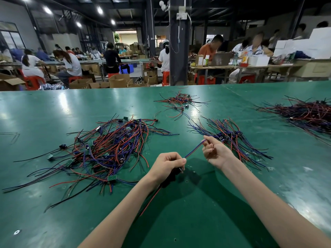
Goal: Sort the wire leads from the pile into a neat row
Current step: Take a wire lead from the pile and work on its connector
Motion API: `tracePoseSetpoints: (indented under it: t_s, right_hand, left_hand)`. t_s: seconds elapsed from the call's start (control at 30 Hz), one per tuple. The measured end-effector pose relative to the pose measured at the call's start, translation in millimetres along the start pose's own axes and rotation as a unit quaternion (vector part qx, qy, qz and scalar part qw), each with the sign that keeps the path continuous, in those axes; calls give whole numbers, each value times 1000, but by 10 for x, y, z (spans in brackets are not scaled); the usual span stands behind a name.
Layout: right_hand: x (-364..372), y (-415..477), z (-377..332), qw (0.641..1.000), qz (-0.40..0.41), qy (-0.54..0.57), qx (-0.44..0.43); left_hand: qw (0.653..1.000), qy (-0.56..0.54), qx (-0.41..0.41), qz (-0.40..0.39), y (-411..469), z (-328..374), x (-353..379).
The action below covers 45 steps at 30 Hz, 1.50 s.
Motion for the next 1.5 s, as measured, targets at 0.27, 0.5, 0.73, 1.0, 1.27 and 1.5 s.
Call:
tracePoseSetpoints:
  t_s: [0.27,0.5,0.73,1.0,1.27,1.5]
  right_hand:
    - [-5,-9,24,1000,2,9,4]
    - [-33,19,3,1000,0,-8,-13]
    - [-40,-2,-49,997,-15,-59,-40]
    - [52,-13,-8,991,-71,-108,-46]
    - [16,50,-101,991,-66,-88,-80]
    - [-29,53,-144,994,-29,-73,-81]
  left_hand:
    - [1000,6,12,13,-3,17,-25]
    - [1000,5,21,11,-22,45,4]
    - [1000,-7,17,25,-18,21,-26]
    - [1000,-10,16,25,12,16,-30]
    - [1000,3,16,24,13,15,-34]
    - [1000,1,20,21,22,15,-29]
Point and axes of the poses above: each hand's wrist, its own y-axis towards the middle knuckle, its own x-axis out of the palm, z = x × y, the point moved 6 cm from there along y, towards the middle knuckle, and after that the axes turned 12 degrees about -x, right-handed, at the moved point
